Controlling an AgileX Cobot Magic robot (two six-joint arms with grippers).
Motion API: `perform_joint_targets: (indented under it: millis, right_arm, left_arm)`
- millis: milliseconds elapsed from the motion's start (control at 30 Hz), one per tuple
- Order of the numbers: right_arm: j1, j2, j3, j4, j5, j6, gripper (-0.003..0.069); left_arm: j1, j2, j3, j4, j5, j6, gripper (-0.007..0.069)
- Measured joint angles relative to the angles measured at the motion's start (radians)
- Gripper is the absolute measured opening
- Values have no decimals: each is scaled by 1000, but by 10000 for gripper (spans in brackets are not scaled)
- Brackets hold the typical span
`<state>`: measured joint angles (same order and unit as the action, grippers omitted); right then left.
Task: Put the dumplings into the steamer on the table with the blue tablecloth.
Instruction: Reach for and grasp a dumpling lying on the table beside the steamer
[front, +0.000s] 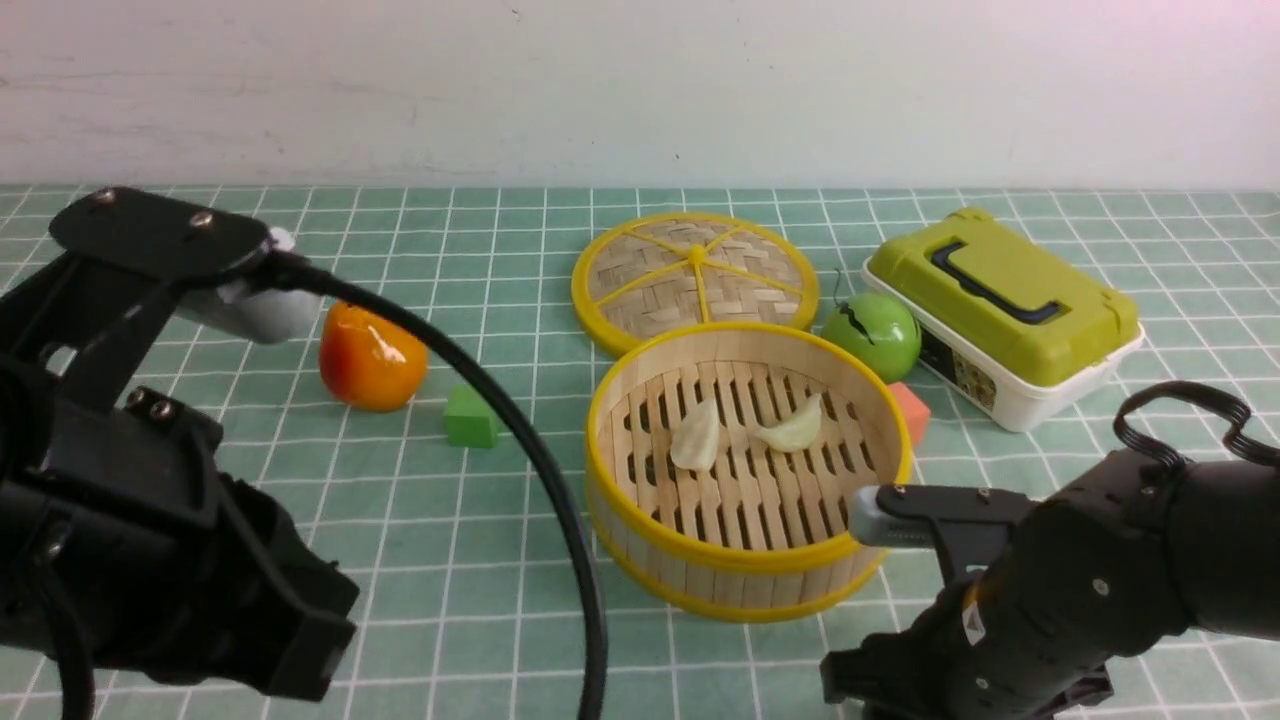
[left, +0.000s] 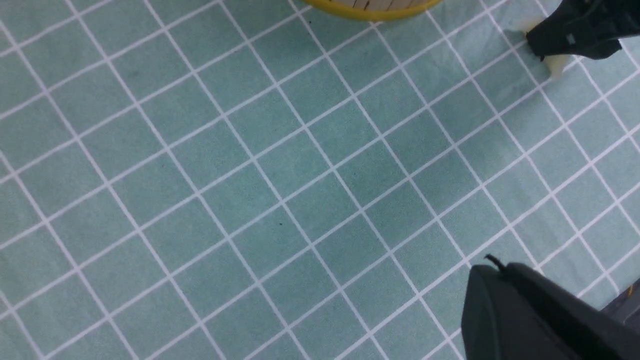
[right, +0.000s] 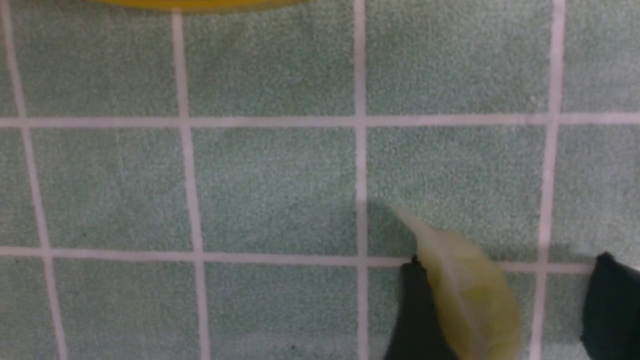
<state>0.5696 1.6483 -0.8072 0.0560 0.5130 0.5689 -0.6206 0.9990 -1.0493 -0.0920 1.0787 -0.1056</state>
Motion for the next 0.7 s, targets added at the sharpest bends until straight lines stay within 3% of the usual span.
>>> perform_joint_targets:
  millis: [167,433,700]
  right_arm:
    - [0,1,-1,41,3,-89,211]
    - [0,-51,-150,50,202,-311,204]
    - [0,88,-498,-65,225,-341,204]
  left_arm:
    - [0,-2,3,7,-7,0,-14]
    - [0,-2,3,7,8,-1,-14]
    - [0,-2,3,-38,51,-1,-11]
